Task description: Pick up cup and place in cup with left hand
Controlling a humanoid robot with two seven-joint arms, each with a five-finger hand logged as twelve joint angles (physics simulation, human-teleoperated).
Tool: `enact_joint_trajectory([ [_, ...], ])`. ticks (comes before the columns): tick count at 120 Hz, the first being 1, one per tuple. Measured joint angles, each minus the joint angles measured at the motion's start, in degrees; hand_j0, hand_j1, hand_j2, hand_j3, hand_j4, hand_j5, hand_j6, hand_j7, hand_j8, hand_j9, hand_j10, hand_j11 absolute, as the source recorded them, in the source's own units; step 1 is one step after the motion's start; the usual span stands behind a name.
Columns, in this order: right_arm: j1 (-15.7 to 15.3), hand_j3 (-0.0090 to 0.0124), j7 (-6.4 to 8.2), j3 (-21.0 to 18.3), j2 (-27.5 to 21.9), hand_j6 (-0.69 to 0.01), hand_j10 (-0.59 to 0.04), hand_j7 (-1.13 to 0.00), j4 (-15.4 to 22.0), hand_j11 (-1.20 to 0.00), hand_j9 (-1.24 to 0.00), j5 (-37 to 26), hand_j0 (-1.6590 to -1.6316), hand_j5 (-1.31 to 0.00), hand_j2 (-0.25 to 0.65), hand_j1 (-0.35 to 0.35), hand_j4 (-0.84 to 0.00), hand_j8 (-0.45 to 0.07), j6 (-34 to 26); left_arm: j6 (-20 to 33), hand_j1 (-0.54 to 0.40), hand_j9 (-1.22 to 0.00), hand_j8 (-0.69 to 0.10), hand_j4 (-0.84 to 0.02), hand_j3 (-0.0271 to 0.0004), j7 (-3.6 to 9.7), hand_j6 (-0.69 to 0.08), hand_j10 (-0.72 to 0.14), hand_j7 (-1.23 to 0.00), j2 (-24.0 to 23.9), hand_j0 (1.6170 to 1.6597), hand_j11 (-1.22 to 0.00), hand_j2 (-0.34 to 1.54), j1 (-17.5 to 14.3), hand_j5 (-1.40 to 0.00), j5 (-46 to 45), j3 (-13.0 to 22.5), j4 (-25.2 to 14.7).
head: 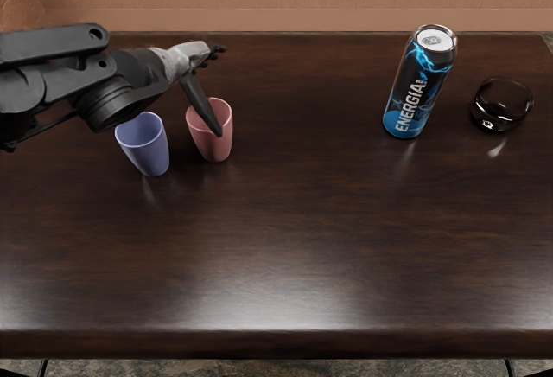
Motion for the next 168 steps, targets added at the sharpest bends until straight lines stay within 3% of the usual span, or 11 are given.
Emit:
enact_joint_trajectory([
  [20, 0.00, 0.0000, 0.00, 0.00, 0.00, 0.000, 0.000, 0.00, -0.01, 0.00, 0.00, 0.00, -1.6581, 0.00, 0.000, -0.349, 0.000, 0.000, 0.00, 4.43, 0.326, -0.03, -0.022, -0.021, 0.0000, -1.83, -0.022, -0.021, -0.03, -3.05, 1.6581, -0.03, 0.00, 0.02, -0.03, -2.79, 5.28, 1.15],
  [36, 0.00, 0.0000, 0.00, 0.00, 0.00, 0.000, 0.000, 0.00, 0.00, 0.00, 0.00, 0.00, -1.6581, 0.00, 0.000, -0.349, 0.000, 0.000, 0.00, 7.55, 0.270, -0.09, -0.068, -0.068, 0.0000, -2.17, -0.068, -0.068, -0.09, -3.04, 1.6581, -0.09, 0.01, 0.07, -0.09, -3.49, 7.80, 0.74],
  [60, 0.00, 0.0000, 0.00, 0.00, 0.00, 0.000, 0.000, 0.00, 0.00, 0.00, 0.00, 0.00, -1.6581, 0.00, 0.000, -0.349, 0.000, 0.000, 0.01, 13.63, 0.158, -0.21, -0.161, -0.161, 0.0000, -2.28, -0.162, -0.161, -0.21, -2.93, 1.6581, -0.21, 0.03, -0.02, -0.21, -3.35, 10.89, -2.96],
  [80, 0.00, 0.0000, 0.00, 0.00, 0.00, 0.000, 0.000, 0.00, 0.00, 0.00, 0.00, 0.00, -1.6581, 0.00, 0.000, -0.349, 0.000, 0.000, 0.00, 16.18, 0.075, -0.30, -0.230, -0.230, 0.0000, -2.26, -0.230, -0.230, -0.30, -2.59, 1.6581, -0.30, 0.05, -0.11, -0.30, -3.09, 11.84, -4.52],
  [124, 0.00, 0.0000, 0.00, 0.00, 0.00, 0.000, 0.000, 0.00, -0.01, 0.00, 0.00, 0.00, -1.6581, 0.00, 0.000, -0.349, 0.000, 0.000, 0.01, 16.55, -0.120, -0.49, -0.372, -0.371, 0.0000, -2.17, -0.372, -0.372, -0.49, -2.54, 1.6578, -0.49, 0.11, -0.72, -0.49, -2.93, 12.09, -5.53],
  [138, 0.00, 0.0000, 0.00, 0.00, 0.00, -0.001, 0.000, 0.00, 0.00, 0.00, 0.00, 0.00, -1.6581, 0.00, 0.000, -0.349, 0.000, 0.000, 0.01, 16.44, -0.135, -0.55, -0.343, -0.419, 0.0000, -2.17, -0.326, -0.414, -0.55, -2.45, 1.6568, -0.55, 0.12, -0.75, -0.54, -2.77, 12.23, -5.72],
  [168, 0.00, 0.0000, 0.00, 0.00, 0.00, 0.000, 0.000, 0.00, -0.01, 0.00, 0.00, 0.00, -1.6581, 0.00, 0.000, -0.349, 0.000, 0.000, 0.01, 16.31, -0.143, -0.60, -0.311, -0.395, 0.0000, -2.11, -0.291, -0.446, -0.60, -2.06, 1.6563, -0.60, 0.13, -2.04, -0.61, -3.20, 12.13, -7.17],
])
